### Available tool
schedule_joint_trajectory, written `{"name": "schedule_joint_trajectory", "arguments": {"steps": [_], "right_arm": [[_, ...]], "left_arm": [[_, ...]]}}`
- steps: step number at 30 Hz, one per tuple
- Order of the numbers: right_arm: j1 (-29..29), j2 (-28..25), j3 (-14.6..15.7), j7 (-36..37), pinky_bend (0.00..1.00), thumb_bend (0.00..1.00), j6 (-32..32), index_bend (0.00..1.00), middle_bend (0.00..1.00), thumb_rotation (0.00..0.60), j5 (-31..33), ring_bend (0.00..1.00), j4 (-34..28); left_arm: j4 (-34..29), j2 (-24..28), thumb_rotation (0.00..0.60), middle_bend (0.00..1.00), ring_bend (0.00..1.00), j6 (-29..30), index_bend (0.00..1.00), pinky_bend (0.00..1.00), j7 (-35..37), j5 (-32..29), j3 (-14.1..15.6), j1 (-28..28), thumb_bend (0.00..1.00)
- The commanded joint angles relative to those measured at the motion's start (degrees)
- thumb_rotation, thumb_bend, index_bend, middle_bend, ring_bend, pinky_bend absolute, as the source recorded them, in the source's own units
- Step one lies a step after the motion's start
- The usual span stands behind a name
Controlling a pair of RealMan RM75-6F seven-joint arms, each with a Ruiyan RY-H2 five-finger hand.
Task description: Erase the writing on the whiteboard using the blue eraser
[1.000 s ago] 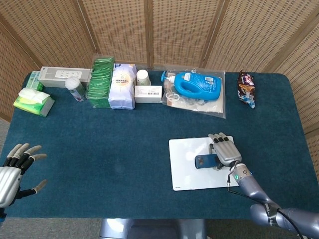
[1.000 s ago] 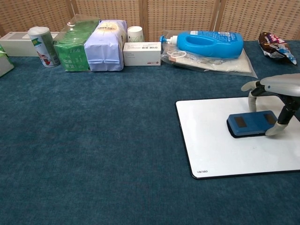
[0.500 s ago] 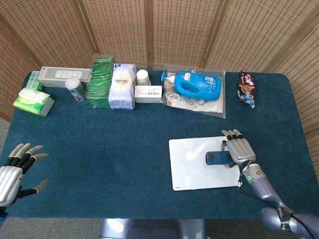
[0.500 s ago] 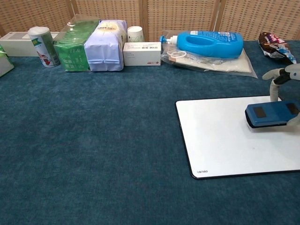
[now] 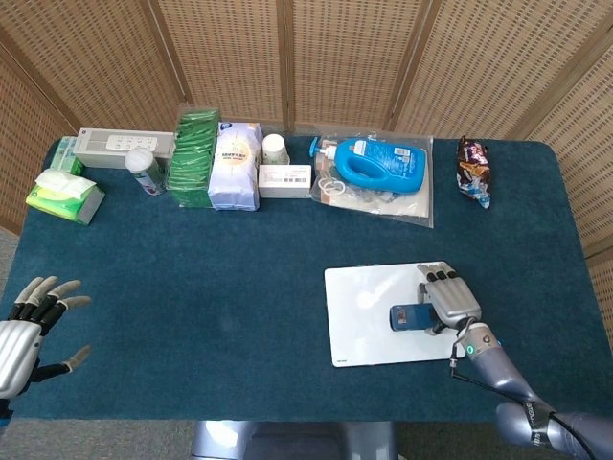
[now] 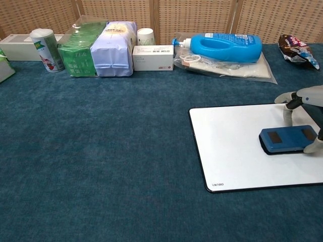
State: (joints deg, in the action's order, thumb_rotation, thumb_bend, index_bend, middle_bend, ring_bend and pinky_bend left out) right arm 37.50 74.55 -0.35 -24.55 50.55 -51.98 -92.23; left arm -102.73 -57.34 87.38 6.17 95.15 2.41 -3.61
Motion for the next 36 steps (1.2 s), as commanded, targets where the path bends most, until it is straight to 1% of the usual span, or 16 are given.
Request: {"name": "schedule_joint_trajectory", "arguments": {"steps": [1, 10, 22, 29, 36], "right_arm": [[0.1, 0.3, 0.2, -0.3, 0.00, 0.11, -0.2, 0.56, 0.08, 0.600, 0.1, 0.00, -0.2], [0.7, 1.7, 0.7, -2.0, 0.00, 0.11, -0.3, 0.56, 0.08, 0.600, 0.1, 0.00, -1.5], [2.4, 4.1, -0.2, -4.0, 0.00, 0.11, -0.1, 0.56, 0.08, 0.600, 0.5, 0.00, -3.6], [4.0, 3.7, -1.3, -5.8, 0.00, 0.11, 0.6, 0.56, 0.08, 0.600, 1.5, 0.00, -6.4], [5.2, 1.4, -3.3, -5.9, 0.00, 0.11, 1.8, 0.56, 0.08, 0.600, 3.8, 0.00, -9.2]], "left_arm": [[0.1, 0.0, 0.600, 0.18, 0.04, 0.1, 0.26, 0.00, 0.1, 0.1, 0.0, 0.0, 0.29], [0.9, -0.1, 0.600, 0.18, 0.04, 0.8, 0.26, 0.00, 1.2, 0.5, 0.2, 0.4, 0.29], [2.5, -0.1, 0.600, 0.18, 0.04, 1.4, 0.26, 0.00, 3.1, 0.4, 0.3, 0.7, 0.29], [2.9, -0.3, 0.600, 0.18, 0.04, 1.1, 0.26, 0.00, 3.6, 0.4, 0.3, 0.5, 0.29], [2.8, -0.8, 0.600, 0.18, 0.04, 0.2, 0.26, 0.00, 3.3, 0.7, 0.3, -0.1, 0.29]]}}
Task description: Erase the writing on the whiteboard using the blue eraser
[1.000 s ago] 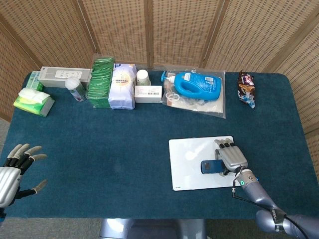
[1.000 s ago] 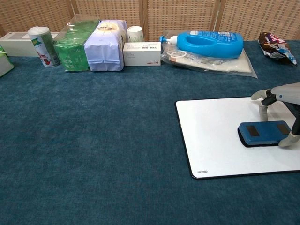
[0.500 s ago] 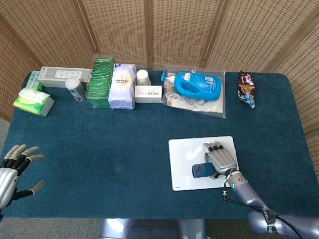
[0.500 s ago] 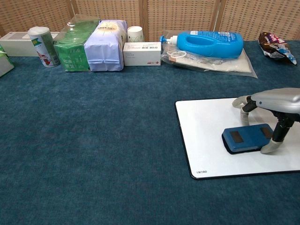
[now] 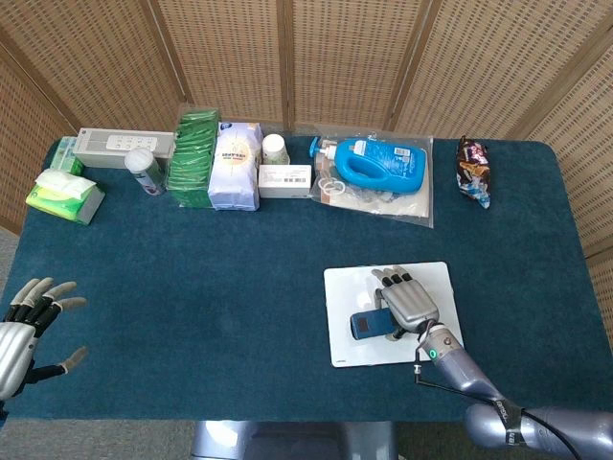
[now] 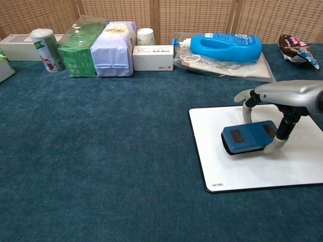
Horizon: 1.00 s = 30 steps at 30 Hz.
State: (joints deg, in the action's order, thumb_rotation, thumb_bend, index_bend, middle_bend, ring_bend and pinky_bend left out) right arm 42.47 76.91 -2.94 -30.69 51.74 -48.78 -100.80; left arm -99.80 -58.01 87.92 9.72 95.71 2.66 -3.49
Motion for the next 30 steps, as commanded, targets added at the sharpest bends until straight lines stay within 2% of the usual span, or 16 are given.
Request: {"name": "schedule_joint_trajectory", "arguments": {"steps": [1, 15, 22, 30], "right_arm": [[0.3, -1.5, -0.8, 0.4, 0.00, 0.11, 0.8, 0.56, 0.08, 0.600, 0.9, 0.00, -1.1], [-0.6, -4.4, -0.2, 2.3, 0.00, 0.11, 2.0, 0.55, 0.08, 0.600, 1.7, 0.00, -2.5], [-0.8, -2.7, 1.4, 2.5, 0.00, 0.11, 0.8, 0.54, 0.07, 0.600, 2.0, 0.00, 0.3], [-0.6, -1.1, 2.1, 2.8, 0.00, 0.11, -0.5, 0.47, 0.05, 0.600, 2.5, 0.00, 3.8]], "left_arm": [[-0.2, -0.3, 0.600, 0.18, 0.04, -0.5, 0.26, 0.00, -0.5, 0.1, 0.0, -0.3, 0.29], [-1.9, -1.0, 0.600, 0.18, 0.04, -2.0, 0.26, 0.00, -2.9, 0.7, -0.2, -1.6, 0.29], [-2.3, -0.5, 0.600, 0.18, 0.04, -1.7, 0.26, 0.00, -3.3, 0.5, 0.2, -1.1, 0.29], [-2.9, 0.1, 0.600, 0.18, 0.04, -1.1, 0.26, 0.00, -3.9, 0.8, 0.6, -0.7, 0.29]]}}
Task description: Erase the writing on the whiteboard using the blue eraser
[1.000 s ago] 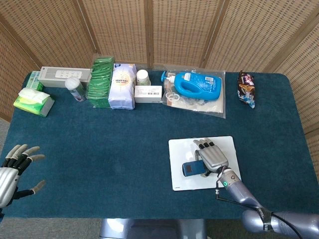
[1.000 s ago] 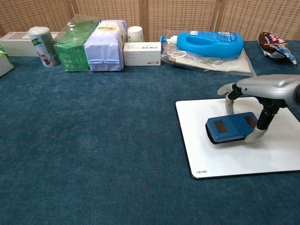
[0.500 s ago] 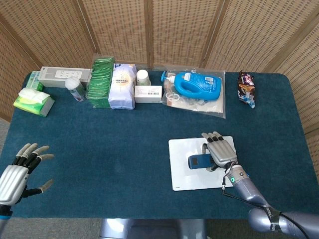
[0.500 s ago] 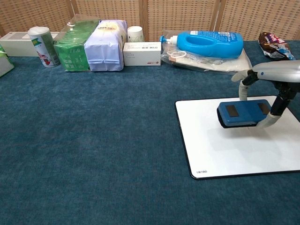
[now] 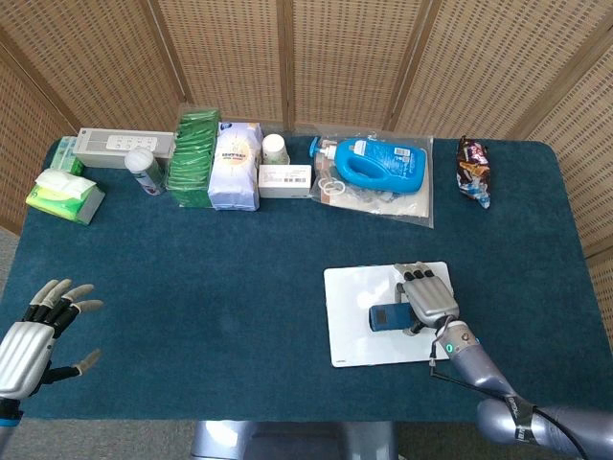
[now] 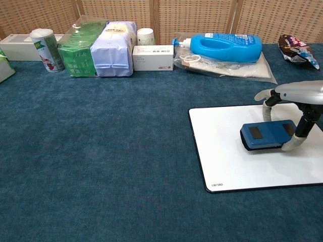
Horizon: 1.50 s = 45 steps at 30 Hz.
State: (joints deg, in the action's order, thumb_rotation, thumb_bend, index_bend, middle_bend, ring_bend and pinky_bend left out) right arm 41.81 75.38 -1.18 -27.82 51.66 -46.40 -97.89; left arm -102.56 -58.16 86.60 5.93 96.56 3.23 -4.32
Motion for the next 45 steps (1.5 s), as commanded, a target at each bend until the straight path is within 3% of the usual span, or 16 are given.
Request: {"name": "schedule_joint_trajectory", "arguments": {"steps": [1, 7, 12, 21, 32, 45], "right_arm": [[0.1, 0.6, 0.5, -0.2, 0.00, 0.11, -0.5, 0.45, 0.05, 0.600, 0.2, 0.00, 1.4], [0.2, 0.7, 0.9, -0.5, 0.00, 0.11, -0.7, 0.35, 0.03, 0.600, 0.2, 0.00, 2.6], [0.0, 0.4, 0.8, 0.1, 0.00, 0.11, -0.6, 0.34, 0.03, 0.600, 0.1, 0.00, 2.5], [-0.6, 0.3, 1.0, 1.0, 0.00, 0.11, -0.5, 0.38, 0.03, 0.600, -0.3, 0.00, 2.8], [-0.8, 0.6, 0.4, 2.0, 0.00, 0.11, -0.6, 0.52, 0.05, 0.600, -0.8, 0.00, 3.1], [-0.4, 1.3, -2.0, 5.7, 0.00, 0.12, -1.6, 0.55, 0.05, 0.600, -1.8, 0.00, 5.4]], "left_arm": [[-0.2, 0.4, 0.600, 0.18, 0.04, 0.5, 0.26, 0.00, -0.1, 0.0, 0.1, 0.3, 0.29], [-0.6, 0.7, 0.600, 0.18, 0.04, 0.6, 0.26, 0.00, -0.4, 0.2, 0.3, 0.5, 0.29], [-0.7, 0.5, 0.600, 0.18, 0.04, 0.3, 0.26, 0.00, -0.6, 0.2, 0.2, 0.3, 0.29], [-0.8, 0.4, 0.600, 0.18, 0.04, -0.1, 0.26, 0.00, -0.9, -0.1, 0.1, 0.1, 0.29], [-0.5, 0.3, 0.600, 0.17, 0.03, -0.2, 0.26, 0.00, -0.7, -0.3, 0.1, 0.0, 0.29], [-0.6, 0.6, 0.600, 0.17, 0.03, 0.2, 0.26, 0.00, -0.8, -0.7, 0.1, 0.4, 0.29]]}}
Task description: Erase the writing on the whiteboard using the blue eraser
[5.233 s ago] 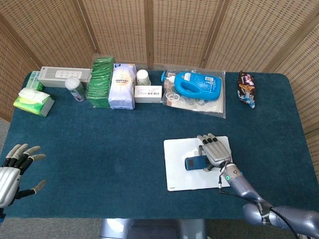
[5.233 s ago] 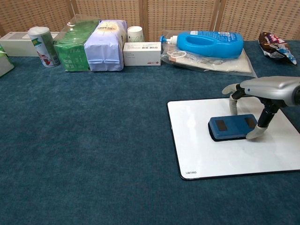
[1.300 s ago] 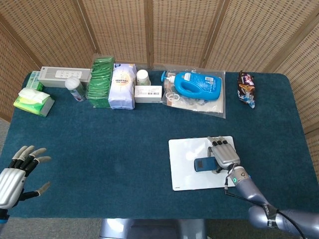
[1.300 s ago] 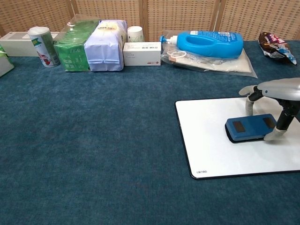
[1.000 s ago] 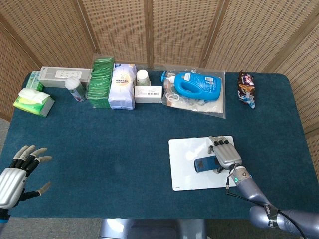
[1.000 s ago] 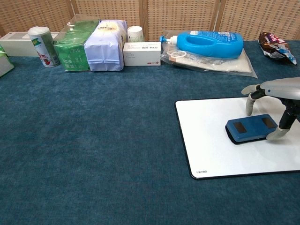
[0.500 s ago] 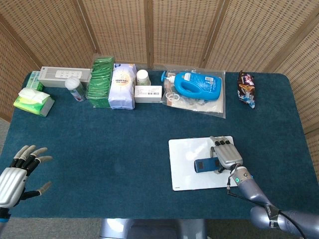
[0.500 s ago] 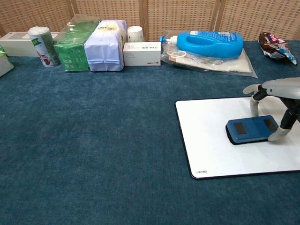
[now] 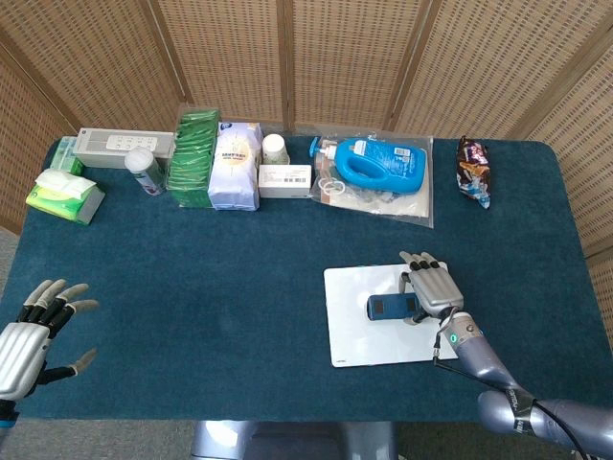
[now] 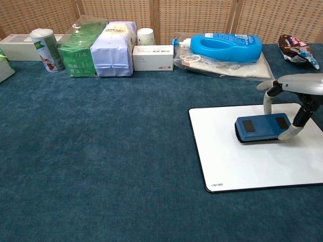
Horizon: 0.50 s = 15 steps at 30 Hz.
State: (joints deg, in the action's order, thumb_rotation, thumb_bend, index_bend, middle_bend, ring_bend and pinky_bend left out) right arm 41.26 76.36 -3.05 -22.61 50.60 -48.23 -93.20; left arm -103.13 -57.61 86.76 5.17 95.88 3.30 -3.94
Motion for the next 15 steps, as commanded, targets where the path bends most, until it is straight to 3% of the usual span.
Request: {"name": "schedule_joint_trajectory", "arguments": {"steps": [1, 9, 15], "right_arm": [[0.1, 0.5, -0.1, 0.7, 0.00, 0.12, -0.9, 0.55, 0.06, 0.600, 0.1, 0.00, 1.4], [-1.1, -0.1, 1.5, 1.6, 0.00, 0.12, -2.2, 0.58, 0.07, 0.600, 0.8, 0.00, 2.9], [-2.5, -1.8, 3.0, 1.6, 0.00, 0.12, -1.3, 0.58, 0.07, 0.600, -0.6, 0.00, 0.8]], "left_arm": [[0.0, 0.0, 0.600, 0.17, 0.03, 0.1, 0.26, 0.00, -0.1, 0.0, 0.1, 0.1, 0.29], [-0.2, 0.2, 0.600, 0.17, 0.03, -0.1, 0.26, 0.00, -0.2, 0.1, 0.1, 0.0, 0.29], [-0.2, 0.0, 0.600, 0.18, 0.03, -0.3, 0.26, 0.00, -0.3, 0.2, -0.1, -0.3, 0.29]]}}
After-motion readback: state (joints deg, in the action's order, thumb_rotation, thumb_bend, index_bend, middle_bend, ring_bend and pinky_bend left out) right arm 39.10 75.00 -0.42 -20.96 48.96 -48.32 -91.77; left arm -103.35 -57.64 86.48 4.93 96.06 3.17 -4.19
